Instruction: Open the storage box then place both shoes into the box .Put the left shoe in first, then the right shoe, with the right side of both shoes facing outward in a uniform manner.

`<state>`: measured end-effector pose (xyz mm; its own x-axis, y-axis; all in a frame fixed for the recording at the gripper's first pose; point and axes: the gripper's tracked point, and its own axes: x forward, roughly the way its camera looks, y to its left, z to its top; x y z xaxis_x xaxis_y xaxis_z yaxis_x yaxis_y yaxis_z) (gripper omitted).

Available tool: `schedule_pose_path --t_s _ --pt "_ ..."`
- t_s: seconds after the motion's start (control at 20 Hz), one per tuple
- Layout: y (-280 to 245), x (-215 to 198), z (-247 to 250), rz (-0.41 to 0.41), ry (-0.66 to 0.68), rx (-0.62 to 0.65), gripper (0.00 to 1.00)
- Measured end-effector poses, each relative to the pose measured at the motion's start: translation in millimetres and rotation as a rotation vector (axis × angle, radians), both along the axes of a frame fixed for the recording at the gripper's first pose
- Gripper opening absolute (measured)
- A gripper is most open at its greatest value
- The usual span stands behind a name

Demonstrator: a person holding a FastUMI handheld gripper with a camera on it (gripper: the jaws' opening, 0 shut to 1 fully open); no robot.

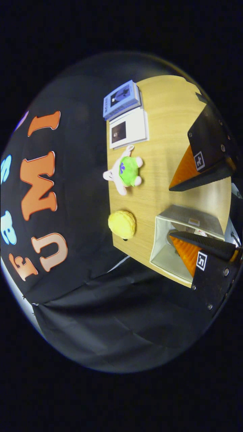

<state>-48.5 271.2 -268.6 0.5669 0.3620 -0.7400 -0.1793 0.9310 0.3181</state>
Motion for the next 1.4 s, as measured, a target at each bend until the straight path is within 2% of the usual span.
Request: schedule_pose_path --t_s 0.2,0.45,0.55,0.9,1.2,1.4 --pt "-56.7 33.5 43.2 -0.046 -0.179 0.020 0.73" --pt "-120.5 53.7 68.8 -0.102 -0.342 0.014 0.88" --pt "-143.3 62.0 86.7 -0.130 -0.419 0.010 0.90" --pt "-212.5 81.5 147.2 -0.177 -0.650 -0.036 0.93" --pt "-240.7 86.8 191.3 -0.183 -0.807 -0.069 0.95" --pt "-248.3 85.1 202.5 -0.187 -0.848 -0.088 0.97"
